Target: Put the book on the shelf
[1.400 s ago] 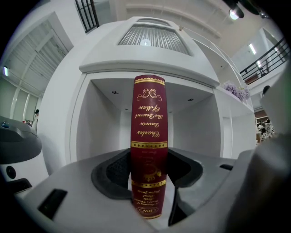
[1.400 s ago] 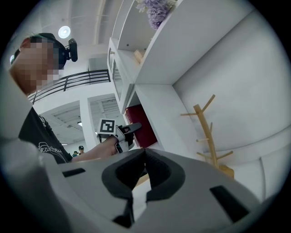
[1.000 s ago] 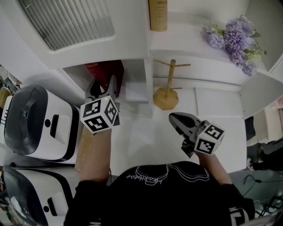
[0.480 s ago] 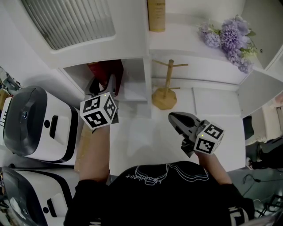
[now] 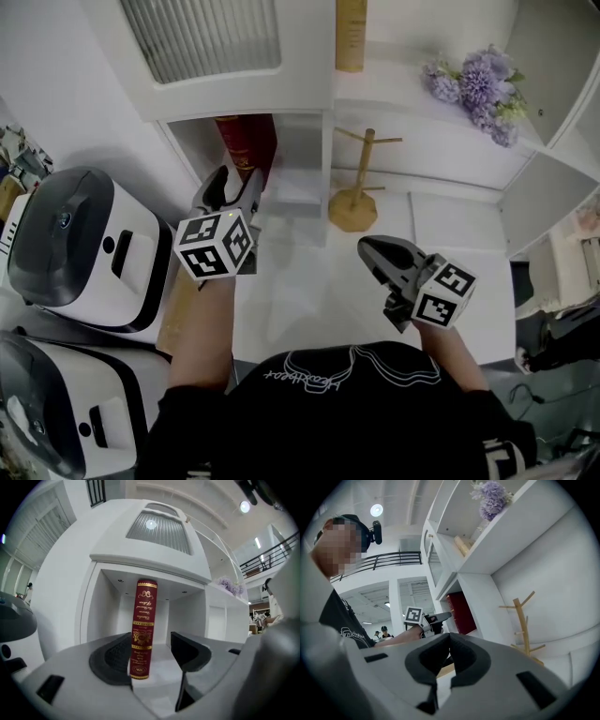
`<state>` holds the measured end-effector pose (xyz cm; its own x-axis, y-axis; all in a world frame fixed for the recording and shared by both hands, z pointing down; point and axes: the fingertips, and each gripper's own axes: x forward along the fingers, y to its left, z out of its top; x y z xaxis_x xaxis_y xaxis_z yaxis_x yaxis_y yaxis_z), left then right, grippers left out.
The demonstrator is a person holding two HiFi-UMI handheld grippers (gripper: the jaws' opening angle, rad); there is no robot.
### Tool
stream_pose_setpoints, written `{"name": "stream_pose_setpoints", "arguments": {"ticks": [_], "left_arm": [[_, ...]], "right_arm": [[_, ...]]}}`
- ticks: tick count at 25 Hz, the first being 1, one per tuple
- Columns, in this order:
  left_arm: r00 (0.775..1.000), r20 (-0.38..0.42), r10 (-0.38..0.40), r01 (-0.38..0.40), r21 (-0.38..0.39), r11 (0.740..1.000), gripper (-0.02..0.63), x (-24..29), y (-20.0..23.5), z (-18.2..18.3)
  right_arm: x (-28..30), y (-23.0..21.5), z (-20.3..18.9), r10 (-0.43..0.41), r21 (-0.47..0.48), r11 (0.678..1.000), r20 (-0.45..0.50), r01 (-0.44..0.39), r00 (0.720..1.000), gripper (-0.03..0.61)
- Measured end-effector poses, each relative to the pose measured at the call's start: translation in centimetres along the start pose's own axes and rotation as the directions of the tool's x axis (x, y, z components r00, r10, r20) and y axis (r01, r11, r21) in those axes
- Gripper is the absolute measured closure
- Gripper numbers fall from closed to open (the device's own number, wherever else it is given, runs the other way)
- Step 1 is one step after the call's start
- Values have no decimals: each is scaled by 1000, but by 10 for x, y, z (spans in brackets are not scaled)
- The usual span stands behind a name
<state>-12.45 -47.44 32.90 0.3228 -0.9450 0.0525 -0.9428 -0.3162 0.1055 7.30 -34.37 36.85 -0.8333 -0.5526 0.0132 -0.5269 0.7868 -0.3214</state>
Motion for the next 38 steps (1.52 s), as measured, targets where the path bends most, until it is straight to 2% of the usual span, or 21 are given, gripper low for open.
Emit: {"name": "stream_pose_setpoints", "arguments": {"ticks": [5, 9, 13, 16, 18, 19, 25, 38], "left_arm": [[992, -15, -125, 123, -63, 990, 365, -48, -34, -9], [965, -25, -262, 256, -139, 957, 375, -85, -67, -24], [941, -33, -337, 328, -159, 931, 481, -114, -95, -36], [918, -9, -396, 390, -164, 906, 545, -133, -111, -36], [912, 21, -410, 409, -146, 901, 604, -142, -117, -33], [912, 35, -409, 410, -140, 901, 609, -146, -118, -32], [899, 43, -435, 436, -155, 886, 611, -159, -123, -32], [901, 27, -433, 432, -150, 889, 609, -155, -120, -40]], "right_arm": [[-2, 25, 9, 38, -32, 999, 19, -37, 999, 572], [-2, 38, 13, 61, -45, 997, 29, -60, 998, 572], [1, 52, 11, 92, -51, 995, 24, -91, 995, 572], [4, 60, 7, 114, -51, 992, 21, -113, 993, 572], [6, 63, 3, 120, -45, 992, 18, -119, 993, 572], [7, 64, 1, 122, -41, 992, 15, -121, 992, 572], [13, 78, -2, 152, -63, 987, 11, -151, 988, 572], [15, 73, -10, 143, -40, 989, -8, -143, 990, 572]]}}
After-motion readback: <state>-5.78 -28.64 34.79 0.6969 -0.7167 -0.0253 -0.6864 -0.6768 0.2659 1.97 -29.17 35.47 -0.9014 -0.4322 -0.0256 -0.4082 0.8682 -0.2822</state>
